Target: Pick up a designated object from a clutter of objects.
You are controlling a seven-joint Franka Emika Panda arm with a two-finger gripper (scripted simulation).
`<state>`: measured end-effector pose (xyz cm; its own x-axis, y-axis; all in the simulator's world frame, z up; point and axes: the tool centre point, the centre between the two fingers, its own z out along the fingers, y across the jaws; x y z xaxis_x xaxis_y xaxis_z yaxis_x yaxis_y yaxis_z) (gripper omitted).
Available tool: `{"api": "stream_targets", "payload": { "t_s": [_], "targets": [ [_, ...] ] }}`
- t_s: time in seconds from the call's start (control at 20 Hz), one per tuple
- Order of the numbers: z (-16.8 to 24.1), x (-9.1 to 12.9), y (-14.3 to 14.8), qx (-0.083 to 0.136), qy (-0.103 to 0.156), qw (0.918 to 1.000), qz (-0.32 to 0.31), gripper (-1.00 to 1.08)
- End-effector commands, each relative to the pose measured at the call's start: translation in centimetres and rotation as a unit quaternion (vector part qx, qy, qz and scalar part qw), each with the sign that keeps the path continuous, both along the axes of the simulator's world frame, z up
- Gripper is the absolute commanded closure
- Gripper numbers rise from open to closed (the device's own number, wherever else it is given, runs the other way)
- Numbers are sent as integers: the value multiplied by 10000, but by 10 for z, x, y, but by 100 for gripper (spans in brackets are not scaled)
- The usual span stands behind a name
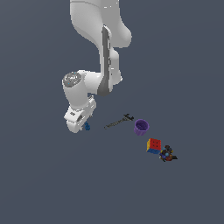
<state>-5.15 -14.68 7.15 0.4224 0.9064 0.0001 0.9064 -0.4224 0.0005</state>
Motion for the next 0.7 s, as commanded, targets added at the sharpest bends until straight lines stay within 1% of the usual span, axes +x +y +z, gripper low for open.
{"api": "stream_targets", "payload": {
  "t_s": [0.0,0.2,0.4,0.45,0.65],
  "targets": [
    [-12,-1,0,1,3,10000,5,-92],
    [-25,0,0,1,3,10000,9,-92],
    [-29,0,0,0,3,10000,12,-92],
    [-29,0,0,0,3,10000,12,108],
    [-29,0,0,0,3,10000,12,108]
  ]
}}
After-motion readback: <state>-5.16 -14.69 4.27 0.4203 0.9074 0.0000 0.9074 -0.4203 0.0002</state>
